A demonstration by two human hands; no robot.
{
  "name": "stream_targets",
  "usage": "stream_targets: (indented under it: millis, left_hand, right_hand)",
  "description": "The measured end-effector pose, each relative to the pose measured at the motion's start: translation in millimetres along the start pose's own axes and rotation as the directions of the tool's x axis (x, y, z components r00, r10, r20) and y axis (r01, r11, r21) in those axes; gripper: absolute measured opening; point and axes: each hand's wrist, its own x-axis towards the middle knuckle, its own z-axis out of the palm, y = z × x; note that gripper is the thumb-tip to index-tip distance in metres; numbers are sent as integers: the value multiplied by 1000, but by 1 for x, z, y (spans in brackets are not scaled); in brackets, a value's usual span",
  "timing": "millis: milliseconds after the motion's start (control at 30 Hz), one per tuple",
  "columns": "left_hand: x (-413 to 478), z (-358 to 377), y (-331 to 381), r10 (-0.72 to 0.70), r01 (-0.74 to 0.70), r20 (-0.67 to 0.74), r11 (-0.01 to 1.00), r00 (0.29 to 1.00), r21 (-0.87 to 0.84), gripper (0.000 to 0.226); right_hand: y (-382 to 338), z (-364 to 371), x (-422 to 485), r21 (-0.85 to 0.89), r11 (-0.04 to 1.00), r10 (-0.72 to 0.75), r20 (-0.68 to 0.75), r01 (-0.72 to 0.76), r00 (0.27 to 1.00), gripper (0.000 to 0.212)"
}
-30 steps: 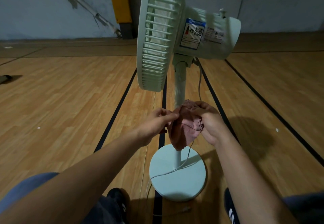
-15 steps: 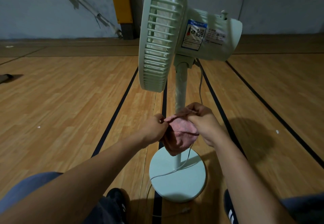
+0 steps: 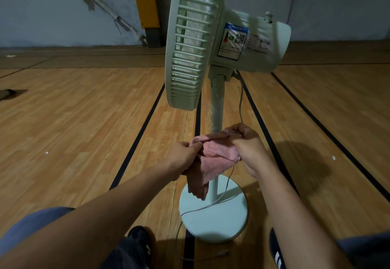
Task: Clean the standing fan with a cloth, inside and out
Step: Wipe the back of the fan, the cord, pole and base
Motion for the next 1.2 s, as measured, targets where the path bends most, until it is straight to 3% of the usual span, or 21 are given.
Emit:
stream_targets:
  millis: [100,200,267,367,500,667,867,967,1067,1200]
  left_hand:
    - [-2,-1,-1,104,-103,1,992,995,78,39]
    - [-2,-1,-1,170,-170,11,975,985,145,39]
    - [-1,-1,0,174,-174,15,970,985,170,41]
    - [0,-2,2,134,-137,34,986,990,91,43]
    - [-2,-2,4,-10,16,84,998,996,-65,42]
    - [-3,-7,10,-157,246,276,912,948,-329,27]
    - [1,-18,15,-170,283,254,802,952,-526,28]
    - [1,-23,15,-208,318,244,705,947,-634,21]
    - [2,-27,16,-200,328,263,656,944,-680,25]
    - [4,-31,16,-151,307,294,727,944,-614,23]
  right_hand:
    - [3,2,-1,-15,998,-65,38,66,997,12]
    - [7,-2,-3,122,992,-29,102,16,994,16]
    - [9,-6,-2,114,993,-23,63,16,998,9]
    - [12,-6,1,74,997,-34,37,31,999,8]
    - [13,-1,0,-50,996,-79,2,79,997,5]
    - [10,5,-7,-171,973,-153,22,155,988,9]
    - [12,19,-16,-136,965,-192,219,225,957,8]
    - [18,25,-19,-167,959,-173,296,229,939,26]
    - [24,27,-16,-264,928,-196,254,263,947,25]
    - [24,21,-10,-165,980,-88,145,112,986,17]
